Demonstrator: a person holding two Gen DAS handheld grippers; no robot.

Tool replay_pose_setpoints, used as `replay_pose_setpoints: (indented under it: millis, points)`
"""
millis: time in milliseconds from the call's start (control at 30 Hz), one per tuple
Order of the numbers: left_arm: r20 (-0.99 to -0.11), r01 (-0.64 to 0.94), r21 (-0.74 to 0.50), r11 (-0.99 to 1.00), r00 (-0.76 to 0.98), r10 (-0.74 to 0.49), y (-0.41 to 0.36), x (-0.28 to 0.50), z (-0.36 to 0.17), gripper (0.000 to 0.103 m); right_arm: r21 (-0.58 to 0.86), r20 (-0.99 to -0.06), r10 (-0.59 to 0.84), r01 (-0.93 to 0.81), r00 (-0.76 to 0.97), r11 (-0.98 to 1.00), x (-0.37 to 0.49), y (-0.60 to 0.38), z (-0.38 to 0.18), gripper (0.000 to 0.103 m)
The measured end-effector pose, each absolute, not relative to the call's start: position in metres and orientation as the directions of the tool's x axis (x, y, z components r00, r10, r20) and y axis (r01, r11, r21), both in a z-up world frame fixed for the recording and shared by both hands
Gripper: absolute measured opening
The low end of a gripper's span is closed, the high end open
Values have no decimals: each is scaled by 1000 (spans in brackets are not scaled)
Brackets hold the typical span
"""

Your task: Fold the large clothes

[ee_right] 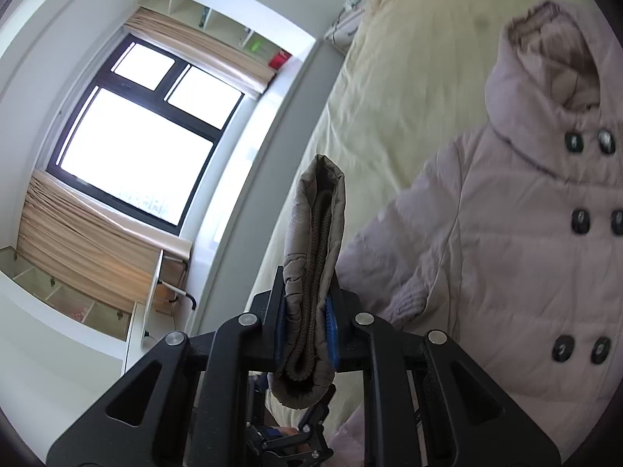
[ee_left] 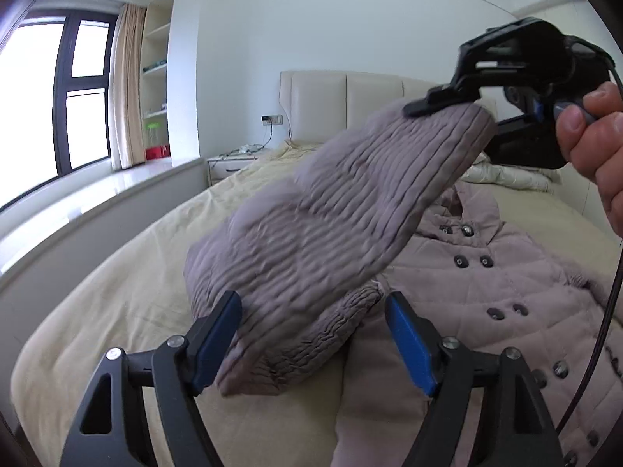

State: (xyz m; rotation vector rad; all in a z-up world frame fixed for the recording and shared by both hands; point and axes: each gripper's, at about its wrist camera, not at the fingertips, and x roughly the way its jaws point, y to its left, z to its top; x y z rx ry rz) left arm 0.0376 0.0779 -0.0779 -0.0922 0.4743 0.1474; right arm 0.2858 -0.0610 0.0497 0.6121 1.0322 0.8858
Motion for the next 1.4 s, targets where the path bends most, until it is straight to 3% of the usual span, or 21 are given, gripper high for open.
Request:
replay_pose_setpoints:
  millis: [167,300,467,500,567,633,733,767,1033,1100,1167,1233,1333,1367,1400]
  points:
    - [-529,-162,-309,937,848,-27,90,86,-82,79,759,-370,835,-385,407,524,296,-136,139,16]
    - [-576,-182,-352,918,815,-59,81,125,-92,80,755,-304,796,-378,523,536,300,-208,182,16]
    - [-641,-214,-381,899,763,-90,73,166,-119,78,783,-242,732,-317,637,535,291,-321,196,16]
    - [-652,-224,-393,892,752,-98,74,172,-124,74,789,-238,717,-300,655,536,287,-344,191,16]
    - [-674,-248,-412,877,730,-110,78,179,-133,55,799,-245,684,-257,687,543,284,-380,176,16]
    - [-669,-247,-417,875,735,-112,82,179,-136,51,809,-277,656,-198,702,553,284,-408,152,16]
    - [-686,-262,-369,892,724,-71,81,179,-139,31,814,-359,619,-91,698,574,289,-438,93,16]
    - [-694,-270,-369,889,717,-70,83,179,-143,29,819,-387,607,-44,694,572,292,-445,67,16]
    - [-737,-251,-289,924,674,-48,80,176,-147,32,755,-637,505,338,582,563,289,-485,-121,16]
    - [-750,-254,-276,927,660,-43,81,166,-141,36,769,-620,520,325,588,550,282,-489,-138,16]
    - [-741,-260,-252,932,671,-13,80,142,-131,50,766,-617,513,305,597,566,279,-492,-135,17]
    - [-695,-267,-258,929,719,13,84,121,-113,50,738,-638,497,281,589,614,276,-491,-127,19]
    - [-625,-236,-215,948,779,52,80,122,-80,51,646,-692,415,250,591,721,271,-486,-111,27]
    - [-614,-211,-174,962,787,61,76,134,-72,51,612,-705,372,253,604,750,267,-485,-104,42]
    - [-610,-186,-131,974,789,69,70,148,-67,51,596,-704,340,257,624,761,264,-484,-95,68]
